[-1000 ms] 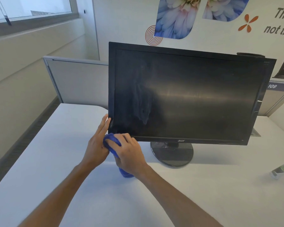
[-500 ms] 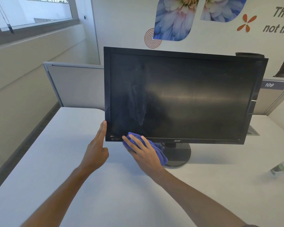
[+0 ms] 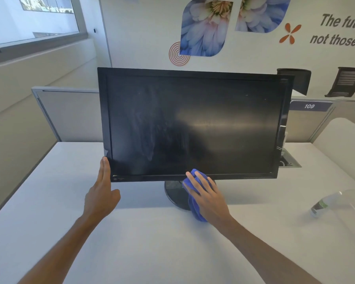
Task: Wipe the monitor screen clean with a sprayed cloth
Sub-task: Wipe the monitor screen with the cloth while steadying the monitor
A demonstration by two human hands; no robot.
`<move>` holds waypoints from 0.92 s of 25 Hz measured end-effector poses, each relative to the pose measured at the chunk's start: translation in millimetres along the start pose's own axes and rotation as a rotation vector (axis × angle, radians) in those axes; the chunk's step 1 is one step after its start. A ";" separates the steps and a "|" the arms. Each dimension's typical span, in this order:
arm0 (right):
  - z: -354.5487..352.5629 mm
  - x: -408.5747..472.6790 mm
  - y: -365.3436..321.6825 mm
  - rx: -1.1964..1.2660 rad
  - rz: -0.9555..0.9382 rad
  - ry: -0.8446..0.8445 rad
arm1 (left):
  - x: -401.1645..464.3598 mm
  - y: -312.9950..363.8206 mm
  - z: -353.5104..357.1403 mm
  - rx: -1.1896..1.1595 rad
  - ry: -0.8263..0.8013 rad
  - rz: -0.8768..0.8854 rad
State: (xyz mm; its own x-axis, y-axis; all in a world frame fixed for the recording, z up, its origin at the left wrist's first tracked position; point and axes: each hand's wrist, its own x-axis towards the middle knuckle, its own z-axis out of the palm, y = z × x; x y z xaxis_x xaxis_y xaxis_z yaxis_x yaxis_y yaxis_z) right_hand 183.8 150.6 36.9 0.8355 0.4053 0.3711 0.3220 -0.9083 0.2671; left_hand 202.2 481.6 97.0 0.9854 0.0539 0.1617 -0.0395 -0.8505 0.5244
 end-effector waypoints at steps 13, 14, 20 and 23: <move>19.9 -89.1 137.9 0.014 0.182 -0.082 | -0.4 13.9 17.4 0.067 0.114 -0.062; 20.4 -93.4 144.9 0.018 0.191 -0.084 | 0.0 14.0 17.8 0.065 0.118 -0.060; 21.3 -121.8 180.8 0.008 0.307 -0.044 | -0.5 15.3 19.6 0.080 0.141 -0.057; 17.5 -130.4 183.5 0.098 0.423 -0.026 | -0.7 20.0 17.7 0.078 0.141 -0.070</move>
State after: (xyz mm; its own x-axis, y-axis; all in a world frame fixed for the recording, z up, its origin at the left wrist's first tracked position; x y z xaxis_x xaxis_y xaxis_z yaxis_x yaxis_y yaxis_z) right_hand 141.7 -70.7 22.0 0.9136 -0.0063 0.4066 -0.0112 -0.9999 0.0098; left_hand 203.7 455.3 92.5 0.9520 0.1826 0.2455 0.0467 -0.8798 0.4730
